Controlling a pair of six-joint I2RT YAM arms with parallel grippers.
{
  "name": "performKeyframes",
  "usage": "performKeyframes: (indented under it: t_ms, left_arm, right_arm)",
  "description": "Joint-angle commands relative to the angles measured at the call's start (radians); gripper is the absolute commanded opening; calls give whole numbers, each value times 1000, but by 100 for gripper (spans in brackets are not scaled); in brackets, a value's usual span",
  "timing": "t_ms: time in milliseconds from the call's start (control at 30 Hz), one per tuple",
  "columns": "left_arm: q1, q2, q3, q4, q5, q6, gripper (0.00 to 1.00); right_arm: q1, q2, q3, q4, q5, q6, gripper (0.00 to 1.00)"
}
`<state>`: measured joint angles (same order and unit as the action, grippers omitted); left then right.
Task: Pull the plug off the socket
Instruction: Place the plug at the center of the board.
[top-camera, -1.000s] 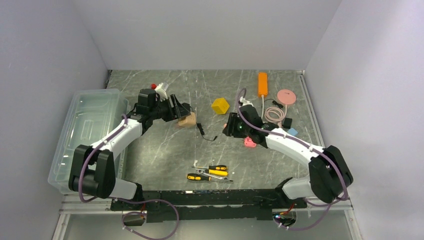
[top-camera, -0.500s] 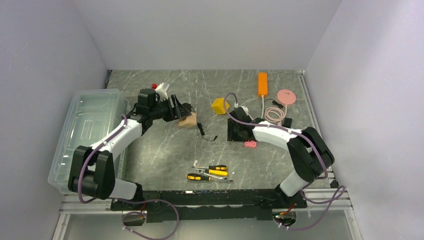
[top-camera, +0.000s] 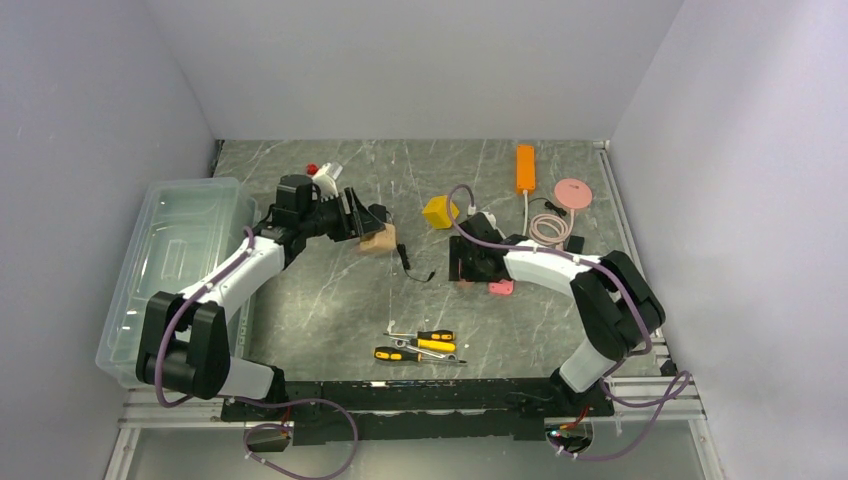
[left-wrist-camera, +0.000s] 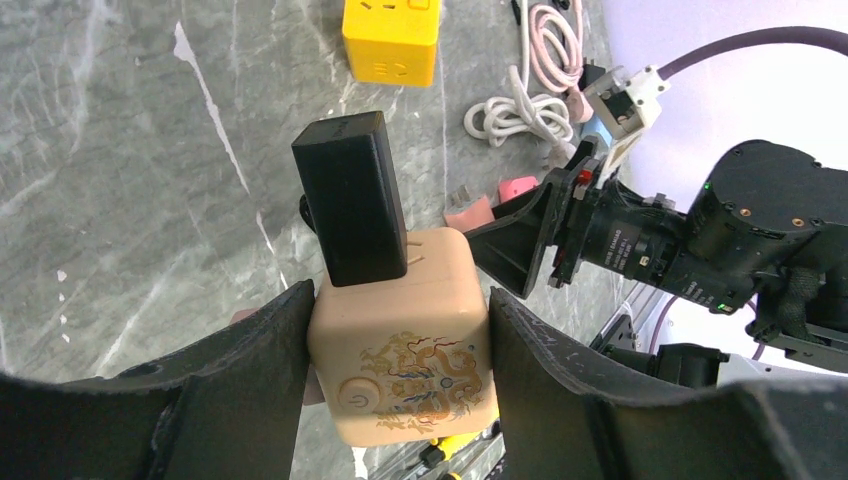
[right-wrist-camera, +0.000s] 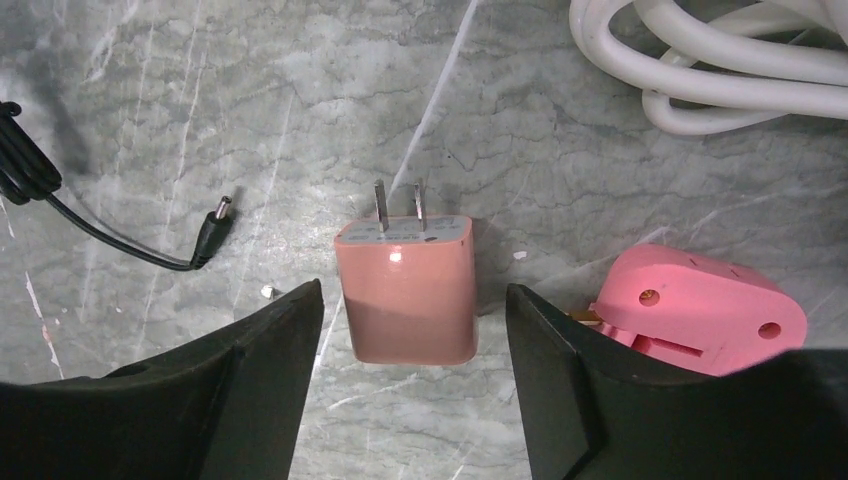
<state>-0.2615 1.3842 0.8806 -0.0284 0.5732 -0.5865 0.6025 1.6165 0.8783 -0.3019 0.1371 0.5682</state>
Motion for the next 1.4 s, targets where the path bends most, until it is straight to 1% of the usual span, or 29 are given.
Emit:
performKeyframes:
  t_ms: [0,100,233,333,433,533,600,667,733,800,900,967,1067,1133,1267,1367]
  left_arm:
    - [-4,-31,64,59,67,28,0]
    - [-4,-27,66,94,130,38,0]
    - [-9,1,109,108,271,76,0]
    - [-22,4,144,70,323,137,0]
    - [-49,-24,165,5,329,239,0]
    - [-115,-82,178,-96,263,416,0]
    - [-174,-136,167,-159,153,516,0]
    - [-243,-189,142,-185,31,594,0]
    - [-303,-239,108,-185,-81,656,0]
    - [-361,-265,84,-190,-167,688,0]
    - [-406,-275,66,-182,-229,703,0]
    - [-418,-265,68,-179,-238,701,0]
    - [-428,-236,80,-191,-232,695,0]
    - [-432,-224,82,-189,-226,688,0]
    - [-442,-218,78,-183,-222,683,0]
    - [-447,-215,78,-185,-225,686,0]
  right_arm:
    - [-10,-45,4,32,-16,-13,72]
    - [-10,-98,-12,57,-45,-43,76]
    - [-11,-214,-47,110,-113,-76,82]
    - [-26,-319,-64,130,-171,-81,87]
    - [-75,-395,-80,150,-266,-49,90]
    - [-136,-432,-85,161,-395,13,91]
    - [-149,-445,-81,164,-446,65,89]
    - [-150,-454,-78,175,-491,121,87]
    - [-148,-473,-100,243,-552,193,85]
    - [-133,-496,-145,351,-586,272,84]
    - [-78,-529,-158,392,-526,339,83]
    - [-35,-553,-154,386,-446,351,83]
    - [17,-574,-152,406,-379,362,79]
    - [47,-570,-137,407,-349,359,77]
    - [93,-531,-104,382,-274,353,76]
    - [112,-502,-101,411,-236,370,74]
